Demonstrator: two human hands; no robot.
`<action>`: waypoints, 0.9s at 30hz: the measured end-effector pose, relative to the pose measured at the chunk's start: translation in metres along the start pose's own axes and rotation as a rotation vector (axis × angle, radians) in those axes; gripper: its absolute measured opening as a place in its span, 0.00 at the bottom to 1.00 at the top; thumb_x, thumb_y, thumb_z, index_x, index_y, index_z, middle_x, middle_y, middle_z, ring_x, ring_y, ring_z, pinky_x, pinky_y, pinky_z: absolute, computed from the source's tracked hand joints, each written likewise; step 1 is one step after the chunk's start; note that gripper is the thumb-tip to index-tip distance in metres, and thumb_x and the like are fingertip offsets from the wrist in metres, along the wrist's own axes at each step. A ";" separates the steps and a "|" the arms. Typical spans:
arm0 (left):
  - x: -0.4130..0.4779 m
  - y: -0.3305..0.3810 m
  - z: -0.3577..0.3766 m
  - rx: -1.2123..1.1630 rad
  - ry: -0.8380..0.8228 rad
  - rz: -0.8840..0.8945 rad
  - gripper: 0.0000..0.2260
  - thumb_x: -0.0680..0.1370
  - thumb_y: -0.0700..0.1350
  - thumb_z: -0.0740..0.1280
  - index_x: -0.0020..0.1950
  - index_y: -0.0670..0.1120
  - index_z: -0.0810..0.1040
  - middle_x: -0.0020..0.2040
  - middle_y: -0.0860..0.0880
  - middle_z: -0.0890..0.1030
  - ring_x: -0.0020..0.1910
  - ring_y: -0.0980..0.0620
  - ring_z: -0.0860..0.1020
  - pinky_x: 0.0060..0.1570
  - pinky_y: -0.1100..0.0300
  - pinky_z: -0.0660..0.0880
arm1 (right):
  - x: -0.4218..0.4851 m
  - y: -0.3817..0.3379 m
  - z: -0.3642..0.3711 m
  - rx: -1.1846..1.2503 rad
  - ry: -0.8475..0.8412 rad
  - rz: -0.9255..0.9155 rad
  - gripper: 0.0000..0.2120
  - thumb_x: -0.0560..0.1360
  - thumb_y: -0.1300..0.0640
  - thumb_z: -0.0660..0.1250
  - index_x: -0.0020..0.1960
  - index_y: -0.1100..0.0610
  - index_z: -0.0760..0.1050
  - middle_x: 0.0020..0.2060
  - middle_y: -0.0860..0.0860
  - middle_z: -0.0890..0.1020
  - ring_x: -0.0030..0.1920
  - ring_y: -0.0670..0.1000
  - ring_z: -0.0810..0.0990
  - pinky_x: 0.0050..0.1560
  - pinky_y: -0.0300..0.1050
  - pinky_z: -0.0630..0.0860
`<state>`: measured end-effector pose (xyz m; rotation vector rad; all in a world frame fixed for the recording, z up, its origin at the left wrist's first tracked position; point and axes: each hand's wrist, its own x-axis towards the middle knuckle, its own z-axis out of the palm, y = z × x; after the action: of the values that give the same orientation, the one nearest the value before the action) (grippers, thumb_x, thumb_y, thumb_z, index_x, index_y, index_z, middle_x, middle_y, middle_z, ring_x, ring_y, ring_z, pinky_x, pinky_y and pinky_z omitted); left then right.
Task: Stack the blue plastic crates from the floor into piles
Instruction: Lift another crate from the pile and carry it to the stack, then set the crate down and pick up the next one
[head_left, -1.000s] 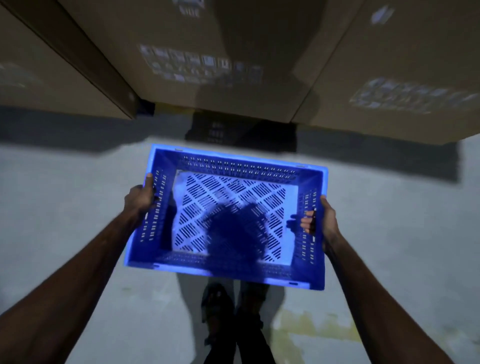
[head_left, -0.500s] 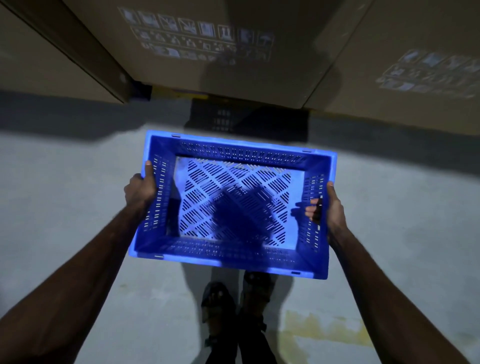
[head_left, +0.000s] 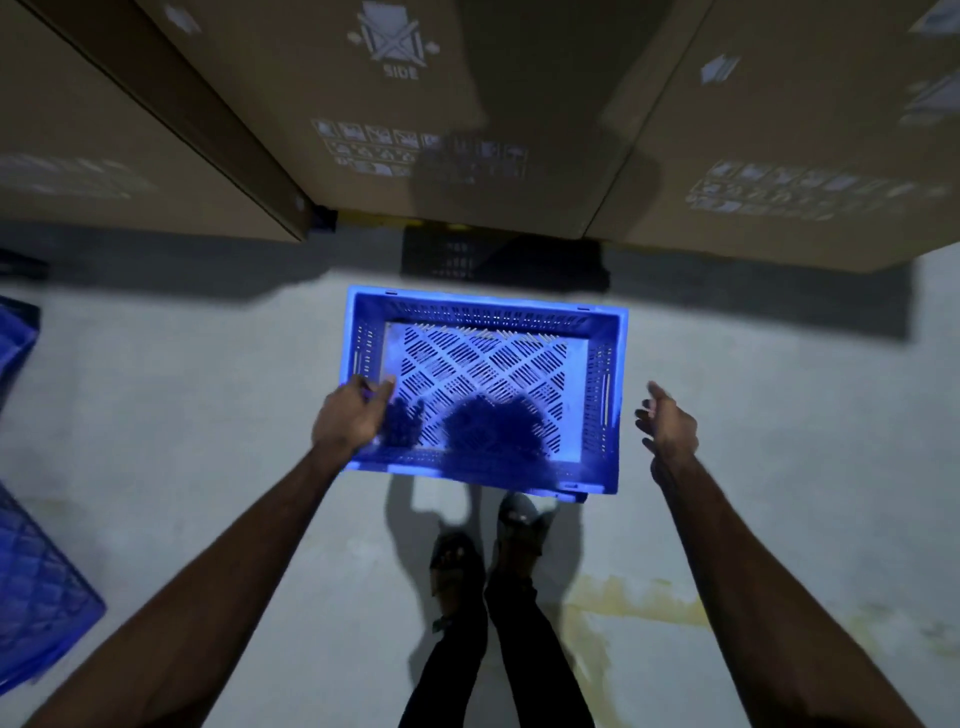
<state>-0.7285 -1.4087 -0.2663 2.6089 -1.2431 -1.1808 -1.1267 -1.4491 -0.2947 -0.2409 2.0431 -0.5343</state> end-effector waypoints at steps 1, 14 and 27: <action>-0.021 0.005 -0.006 -0.012 -0.063 0.018 0.19 0.81 0.63 0.62 0.49 0.47 0.76 0.50 0.40 0.84 0.56 0.38 0.81 0.54 0.50 0.74 | -0.018 -0.001 -0.007 -0.056 -0.043 -0.027 0.17 0.73 0.40 0.70 0.41 0.54 0.80 0.44 0.53 0.86 0.43 0.52 0.84 0.54 0.49 0.76; -0.259 -0.027 -0.044 -0.152 -0.236 0.307 0.21 0.75 0.69 0.64 0.39 0.52 0.72 0.35 0.56 0.78 0.39 0.53 0.77 0.44 0.60 0.70 | -0.283 0.054 -0.058 -0.324 -0.286 -0.259 0.19 0.75 0.44 0.72 0.45 0.61 0.82 0.43 0.56 0.87 0.48 0.55 0.85 0.49 0.47 0.77; -0.431 -0.157 -0.100 -0.158 -0.270 0.366 0.18 0.74 0.68 0.65 0.46 0.54 0.79 0.46 0.50 0.85 0.47 0.47 0.83 0.54 0.52 0.79 | -0.492 0.196 -0.120 -0.145 -0.331 -0.292 0.14 0.76 0.43 0.70 0.51 0.54 0.83 0.46 0.50 0.87 0.48 0.51 0.85 0.52 0.49 0.79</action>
<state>-0.7318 -1.0398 0.0241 2.0455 -1.5155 -1.5122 -0.9707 -1.0559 0.0465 -0.6768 1.7324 -0.4867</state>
